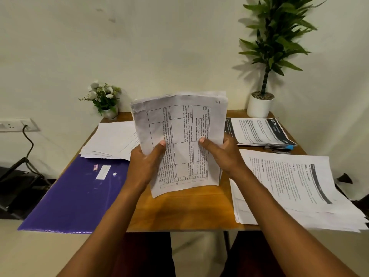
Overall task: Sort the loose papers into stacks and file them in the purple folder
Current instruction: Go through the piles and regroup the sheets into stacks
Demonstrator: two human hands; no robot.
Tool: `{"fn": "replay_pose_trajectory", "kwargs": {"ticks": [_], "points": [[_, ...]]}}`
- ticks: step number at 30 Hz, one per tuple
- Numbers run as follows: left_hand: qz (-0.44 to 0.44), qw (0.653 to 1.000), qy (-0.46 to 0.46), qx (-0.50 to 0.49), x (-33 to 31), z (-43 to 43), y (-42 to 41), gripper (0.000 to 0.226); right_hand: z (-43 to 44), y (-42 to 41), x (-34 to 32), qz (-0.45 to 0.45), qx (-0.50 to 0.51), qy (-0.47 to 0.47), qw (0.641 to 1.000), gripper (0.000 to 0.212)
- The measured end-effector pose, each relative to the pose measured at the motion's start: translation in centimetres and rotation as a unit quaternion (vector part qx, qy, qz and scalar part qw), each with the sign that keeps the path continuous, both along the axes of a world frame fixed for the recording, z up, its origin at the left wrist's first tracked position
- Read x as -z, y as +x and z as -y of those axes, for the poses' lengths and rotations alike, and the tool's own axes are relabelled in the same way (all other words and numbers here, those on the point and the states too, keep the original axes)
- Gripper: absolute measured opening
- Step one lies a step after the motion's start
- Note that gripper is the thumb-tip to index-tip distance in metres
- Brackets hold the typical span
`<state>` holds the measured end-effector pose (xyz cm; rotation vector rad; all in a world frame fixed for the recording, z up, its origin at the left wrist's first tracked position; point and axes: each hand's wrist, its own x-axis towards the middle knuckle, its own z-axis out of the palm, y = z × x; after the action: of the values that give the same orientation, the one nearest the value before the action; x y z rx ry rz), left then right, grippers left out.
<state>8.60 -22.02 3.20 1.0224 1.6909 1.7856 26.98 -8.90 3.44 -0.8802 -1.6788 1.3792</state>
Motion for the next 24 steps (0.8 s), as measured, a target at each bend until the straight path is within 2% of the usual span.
{"fn": "replay_pose_trajectory", "kwargs": {"ticks": [3,8,13,17,21,23,24], "points": [[-0.022,1.0,-0.013,0.01,0.4,0.3,0.5,0.014,0.8,-0.1,0.0,0.022,-0.012,0.005,1.0,0.02],[-0.003,0.999,0.035,0.002,-0.6,0.5,0.7,0.022,1.2,0.2,-0.9,-0.018,0.0,-0.002,1.0,0.012],[0.005,0.999,-0.018,0.033,2.2,1.0,0.8,0.021,2.0,0.3,1.6,0.019,-0.019,-0.03,0.999,0.003],[0.018,0.999,-0.013,0.035,3.4,1.2,0.5,0.018,2.3,0.1,2.4,0.022,0.0,-0.057,0.998,0.013],[-0.02,0.998,-0.06,0.026,4.5,1.1,-0.2,0.018,2.0,0.0,2.9,0.057,-0.01,-0.063,0.996,0.018],[-0.048,0.995,-0.081,0.014,3.9,0.9,-0.8,0.022,1.6,-0.1,2.2,0.031,-0.02,-0.067,0.997,0.027],[-0.071,0.992,-0.104,0.016,3.3,0.8,-1.3,0.022,1.2,-0.1,1.7,-0.011,-0.024,-0.064,0.998,0.034]]}}
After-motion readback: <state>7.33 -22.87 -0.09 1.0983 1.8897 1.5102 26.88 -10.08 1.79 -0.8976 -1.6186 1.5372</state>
